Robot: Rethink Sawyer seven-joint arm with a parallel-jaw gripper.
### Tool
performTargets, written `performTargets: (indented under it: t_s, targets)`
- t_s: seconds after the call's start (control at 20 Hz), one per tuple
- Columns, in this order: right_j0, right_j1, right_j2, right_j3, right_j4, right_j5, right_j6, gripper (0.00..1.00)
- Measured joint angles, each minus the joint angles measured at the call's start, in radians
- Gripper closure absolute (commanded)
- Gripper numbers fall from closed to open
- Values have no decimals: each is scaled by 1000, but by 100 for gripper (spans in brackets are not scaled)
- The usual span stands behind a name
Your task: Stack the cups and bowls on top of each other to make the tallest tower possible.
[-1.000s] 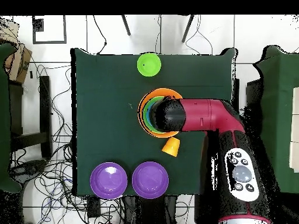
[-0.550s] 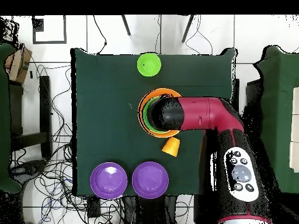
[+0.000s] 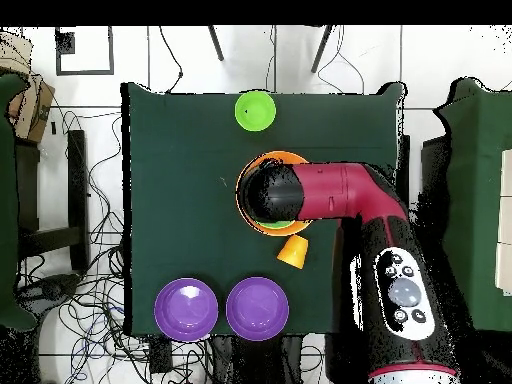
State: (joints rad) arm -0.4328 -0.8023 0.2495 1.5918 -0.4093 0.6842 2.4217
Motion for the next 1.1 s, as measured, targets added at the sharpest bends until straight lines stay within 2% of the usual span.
performTargets:
  t_s: [0.35, 0.7, 1.1]
  targets:
    - [-22, -87, 48, 69, 63, 40, 0, 0]
    - [-70, -228, 65, 153, 126, 78, 0, 0]
    - [-144, -283, 121, 228, 175, 72, 0, 0]
